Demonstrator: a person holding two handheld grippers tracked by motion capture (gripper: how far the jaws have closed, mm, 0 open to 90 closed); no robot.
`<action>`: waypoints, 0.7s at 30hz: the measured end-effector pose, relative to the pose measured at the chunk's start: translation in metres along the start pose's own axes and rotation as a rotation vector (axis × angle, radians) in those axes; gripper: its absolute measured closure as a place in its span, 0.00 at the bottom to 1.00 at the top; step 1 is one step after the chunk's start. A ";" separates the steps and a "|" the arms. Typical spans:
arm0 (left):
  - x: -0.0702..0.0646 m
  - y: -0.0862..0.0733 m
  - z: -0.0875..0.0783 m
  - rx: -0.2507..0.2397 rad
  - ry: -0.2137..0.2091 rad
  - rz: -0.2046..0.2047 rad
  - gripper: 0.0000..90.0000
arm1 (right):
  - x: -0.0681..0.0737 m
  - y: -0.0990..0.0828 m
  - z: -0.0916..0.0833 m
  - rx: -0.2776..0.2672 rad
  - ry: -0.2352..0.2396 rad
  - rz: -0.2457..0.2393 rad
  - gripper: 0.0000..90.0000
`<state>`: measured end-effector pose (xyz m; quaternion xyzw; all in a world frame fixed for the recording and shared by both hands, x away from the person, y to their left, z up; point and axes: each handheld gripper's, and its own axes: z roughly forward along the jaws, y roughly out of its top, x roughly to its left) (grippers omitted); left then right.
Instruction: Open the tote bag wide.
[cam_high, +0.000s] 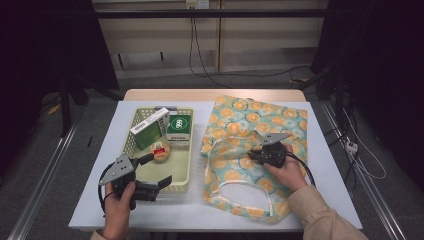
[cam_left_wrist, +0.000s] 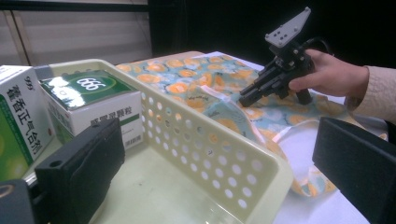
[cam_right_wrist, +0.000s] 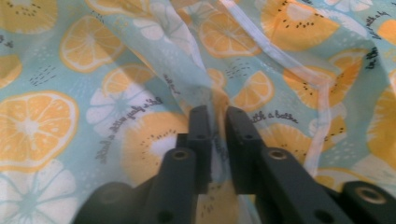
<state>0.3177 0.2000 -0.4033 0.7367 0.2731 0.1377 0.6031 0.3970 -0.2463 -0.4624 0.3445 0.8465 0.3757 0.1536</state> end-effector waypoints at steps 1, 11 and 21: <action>0.001 0.000 -0.001 -0.004 0.000 -0.001 0.02 | -0.001 0.000 0.000 -0.001 -0.003 0.005 0.97; 0.006 0.001 -0.006 -0.018 0.015 -0.006 0.02 | 0.003 0.005 -0.005 0.018 0.099 0.068 0.99; 0.006 0.000 -0.005 -0.017 0.009 -0.010 0.02 | -0.015 0.026 -0.014 -0.041 0.095 0.105 0.99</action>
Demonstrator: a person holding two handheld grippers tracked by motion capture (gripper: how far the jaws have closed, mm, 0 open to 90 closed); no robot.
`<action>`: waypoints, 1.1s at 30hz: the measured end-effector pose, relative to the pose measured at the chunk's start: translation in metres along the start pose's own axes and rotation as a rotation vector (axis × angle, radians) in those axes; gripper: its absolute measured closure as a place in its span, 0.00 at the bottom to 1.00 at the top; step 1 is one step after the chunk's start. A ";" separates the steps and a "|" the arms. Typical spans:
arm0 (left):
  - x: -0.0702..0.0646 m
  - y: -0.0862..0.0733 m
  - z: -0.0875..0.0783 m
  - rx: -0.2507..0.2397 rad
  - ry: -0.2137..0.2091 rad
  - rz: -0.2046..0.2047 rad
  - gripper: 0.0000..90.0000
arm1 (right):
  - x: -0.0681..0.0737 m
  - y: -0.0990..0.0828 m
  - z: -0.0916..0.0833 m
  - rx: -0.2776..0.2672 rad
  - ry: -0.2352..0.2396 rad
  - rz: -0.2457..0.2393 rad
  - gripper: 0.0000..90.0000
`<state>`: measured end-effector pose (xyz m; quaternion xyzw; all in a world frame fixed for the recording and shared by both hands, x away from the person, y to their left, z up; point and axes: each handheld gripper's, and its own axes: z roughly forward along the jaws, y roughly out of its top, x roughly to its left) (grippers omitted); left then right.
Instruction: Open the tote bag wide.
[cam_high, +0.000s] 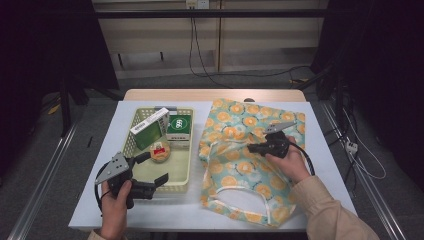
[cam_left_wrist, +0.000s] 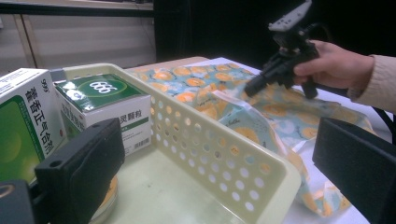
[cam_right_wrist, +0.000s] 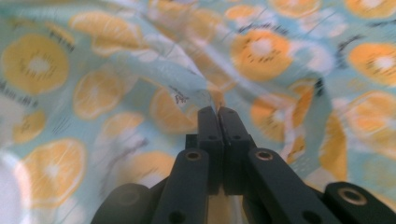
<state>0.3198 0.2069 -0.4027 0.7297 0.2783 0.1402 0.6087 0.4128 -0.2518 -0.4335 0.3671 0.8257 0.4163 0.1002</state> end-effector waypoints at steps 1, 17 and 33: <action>0.000 0.000 0.000 0.001 0.000 0.001 0.02 | -0.004 0.002 0.001 -0.004 -0.017 0.002 0.99; 0.002 -0.001 0.000 -0.001 -0.001 -0.010 0.02 | -0.004 -0.010 0.028 0.072 -0.067 -0.114 0.56; -0.003 0.002 0.002 -0.002 -0.013 -0.007 0.02 | -0.014 -0.010 0.029 0.062 -0.108 -0.062 0.93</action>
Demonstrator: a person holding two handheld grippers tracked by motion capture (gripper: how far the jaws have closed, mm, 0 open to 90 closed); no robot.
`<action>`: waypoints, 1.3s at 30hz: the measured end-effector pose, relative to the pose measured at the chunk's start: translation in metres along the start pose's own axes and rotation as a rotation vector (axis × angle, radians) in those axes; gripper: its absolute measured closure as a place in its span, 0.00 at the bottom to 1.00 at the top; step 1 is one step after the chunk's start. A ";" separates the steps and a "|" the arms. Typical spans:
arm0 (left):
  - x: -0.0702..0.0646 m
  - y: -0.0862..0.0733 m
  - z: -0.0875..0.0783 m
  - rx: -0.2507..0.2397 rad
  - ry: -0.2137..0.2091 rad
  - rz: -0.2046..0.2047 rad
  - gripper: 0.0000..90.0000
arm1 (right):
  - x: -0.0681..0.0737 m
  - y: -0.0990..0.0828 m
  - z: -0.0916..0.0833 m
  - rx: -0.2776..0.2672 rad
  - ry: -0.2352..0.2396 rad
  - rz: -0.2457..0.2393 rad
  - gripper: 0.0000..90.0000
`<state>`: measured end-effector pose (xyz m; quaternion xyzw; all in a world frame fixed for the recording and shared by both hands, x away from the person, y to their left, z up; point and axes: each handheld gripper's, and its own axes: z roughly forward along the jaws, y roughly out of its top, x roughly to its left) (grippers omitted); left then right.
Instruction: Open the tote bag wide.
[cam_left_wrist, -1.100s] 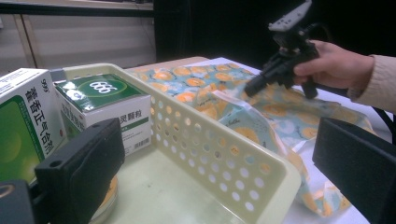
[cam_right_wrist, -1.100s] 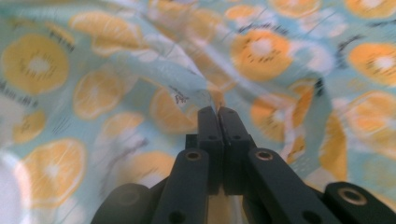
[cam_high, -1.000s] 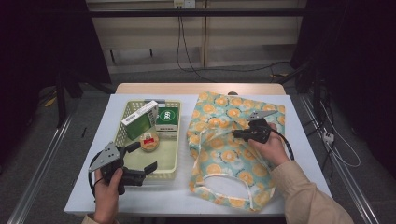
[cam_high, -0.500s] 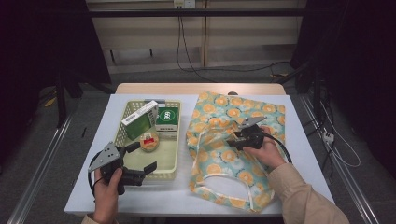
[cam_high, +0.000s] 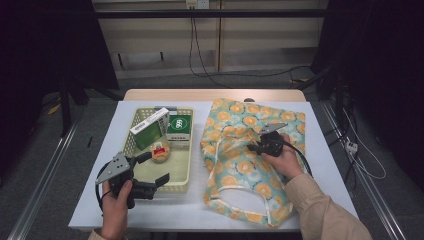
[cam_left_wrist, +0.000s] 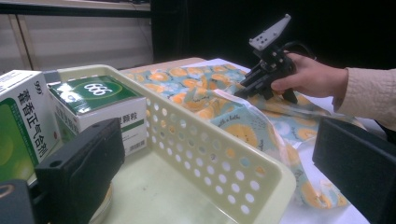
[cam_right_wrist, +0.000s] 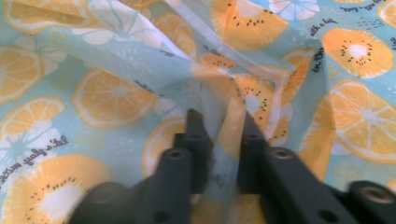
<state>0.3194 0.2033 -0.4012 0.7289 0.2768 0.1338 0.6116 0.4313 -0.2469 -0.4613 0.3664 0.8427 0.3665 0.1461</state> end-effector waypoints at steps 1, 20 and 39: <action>0.000 0.000 0.000 0.002 0.003 0.006 0.02 | -0.001 0.002 0.000 0.009 0.008 0.005 0.95; -0.018 0.018 0.020 -0.021 -0.062 -0.020 0.02 | -0.015 0.044 -0.038 -0.037 -0.011 0.045 0.99; -0.076 0.032 0.106 0.101 -0.216 -0.033 0.23 | -0.010 0.052 -0.038 -0.015 -0.019 0.041 0.99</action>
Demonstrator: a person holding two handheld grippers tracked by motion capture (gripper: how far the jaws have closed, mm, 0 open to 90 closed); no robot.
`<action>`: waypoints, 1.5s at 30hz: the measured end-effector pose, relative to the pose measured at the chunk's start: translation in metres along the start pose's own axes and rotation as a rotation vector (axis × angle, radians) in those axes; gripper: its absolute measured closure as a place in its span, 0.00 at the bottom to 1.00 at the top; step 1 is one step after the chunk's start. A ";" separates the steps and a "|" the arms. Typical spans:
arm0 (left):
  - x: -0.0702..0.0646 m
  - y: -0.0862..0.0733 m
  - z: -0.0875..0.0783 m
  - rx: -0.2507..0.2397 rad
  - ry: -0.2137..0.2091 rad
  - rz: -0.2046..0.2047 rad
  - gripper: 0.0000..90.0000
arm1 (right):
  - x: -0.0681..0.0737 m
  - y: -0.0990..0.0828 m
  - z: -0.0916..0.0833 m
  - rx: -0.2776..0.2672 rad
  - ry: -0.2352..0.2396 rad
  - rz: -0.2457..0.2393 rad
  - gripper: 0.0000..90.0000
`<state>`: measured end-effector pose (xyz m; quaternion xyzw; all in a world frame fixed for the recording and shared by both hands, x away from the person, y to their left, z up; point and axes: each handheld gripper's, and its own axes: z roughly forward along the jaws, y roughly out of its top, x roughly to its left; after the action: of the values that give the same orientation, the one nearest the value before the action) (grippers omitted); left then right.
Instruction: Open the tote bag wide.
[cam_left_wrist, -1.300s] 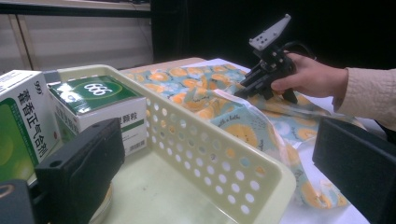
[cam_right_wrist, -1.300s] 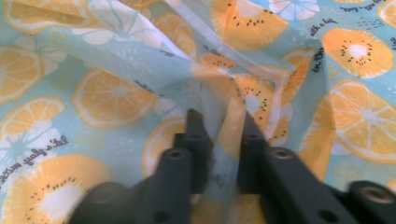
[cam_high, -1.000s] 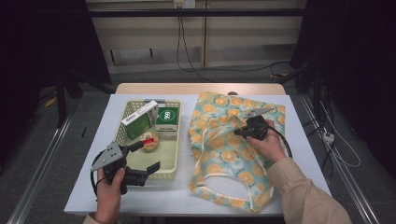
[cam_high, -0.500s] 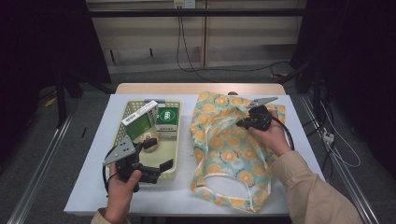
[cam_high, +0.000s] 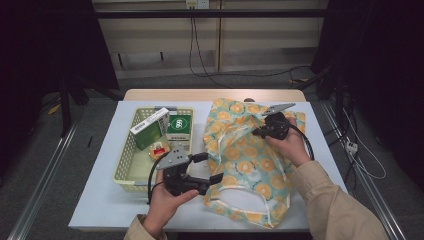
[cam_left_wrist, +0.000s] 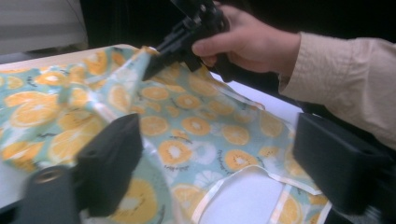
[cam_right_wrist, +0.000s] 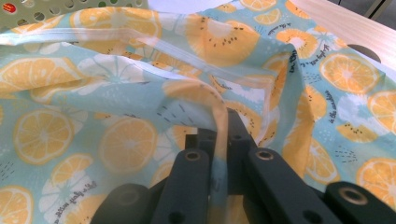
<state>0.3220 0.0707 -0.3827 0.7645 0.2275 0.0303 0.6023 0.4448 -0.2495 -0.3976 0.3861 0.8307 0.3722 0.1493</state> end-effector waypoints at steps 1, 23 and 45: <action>-0.001 0.000 0.004 0.004 -0.003 0.005 0.28 | 0.000 0.001 0.000 0.002 -0.001 0.000 0.99; 0.000 -0.020 0.058 0.250 0.170 0.029 0.93 | -0.005 0.014 -0.024 -0.024 -0.034 0.013 0.99; -0.010 0.001 0.065 0.218 0.215 0.033 0.69 | -0.008 0.014 -0.027 -0.012 -0.036 0.027 0.99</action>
<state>0.3346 0.0078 -0.3974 0.8215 0.2801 0.0969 0.4872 0.4430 -0.2631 -0.3690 0.4033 0.8202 0.3722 0.1616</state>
